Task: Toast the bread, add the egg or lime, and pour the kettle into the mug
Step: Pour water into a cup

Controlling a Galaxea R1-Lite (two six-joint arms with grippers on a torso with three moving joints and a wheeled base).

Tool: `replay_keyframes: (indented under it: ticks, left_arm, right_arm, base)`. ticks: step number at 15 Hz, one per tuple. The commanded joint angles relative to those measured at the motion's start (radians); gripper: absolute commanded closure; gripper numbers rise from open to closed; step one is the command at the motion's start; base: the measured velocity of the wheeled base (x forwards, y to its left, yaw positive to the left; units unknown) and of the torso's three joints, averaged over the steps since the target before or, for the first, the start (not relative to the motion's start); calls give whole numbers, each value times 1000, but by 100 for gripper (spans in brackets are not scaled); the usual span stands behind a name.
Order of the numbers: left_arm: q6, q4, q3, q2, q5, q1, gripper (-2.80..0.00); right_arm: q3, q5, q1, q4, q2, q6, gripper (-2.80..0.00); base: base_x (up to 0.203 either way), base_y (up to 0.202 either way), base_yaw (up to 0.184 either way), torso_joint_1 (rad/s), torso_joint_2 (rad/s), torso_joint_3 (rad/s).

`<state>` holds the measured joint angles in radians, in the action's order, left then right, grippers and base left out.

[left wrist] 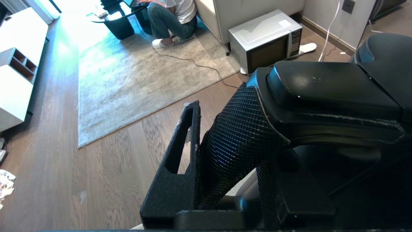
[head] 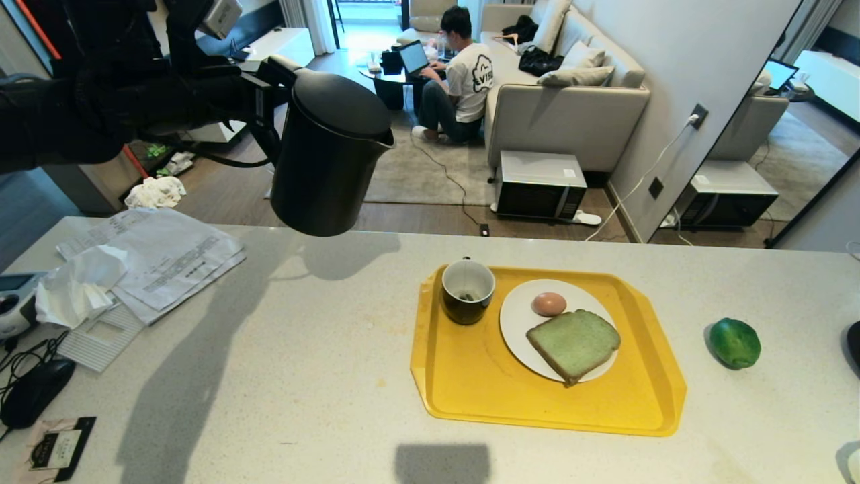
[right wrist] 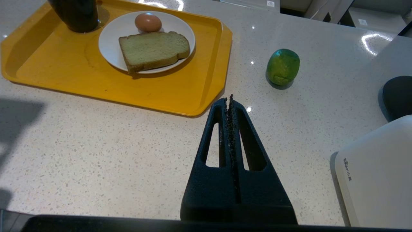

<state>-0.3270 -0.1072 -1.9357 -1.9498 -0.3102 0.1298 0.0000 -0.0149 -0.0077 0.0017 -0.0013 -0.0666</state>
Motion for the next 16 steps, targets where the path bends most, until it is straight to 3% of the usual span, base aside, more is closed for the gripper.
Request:
replay_keyframes:
  ticks: [1, 16]
  left_arm:
    - [-1, -2, 0, 8, -3, 1, 0]
    - [-1, 24, -2, 57, -4, -6, 0]
  right_arm:
    - [0, 0, 0, 0, 1, 1, 0]
    - [0, 12, 0, 0, 1, 36, 0]
  base:
    - [0, 0, 0, 76, -159, -76]
    - [0, 0, 0, 70, -130, -62]
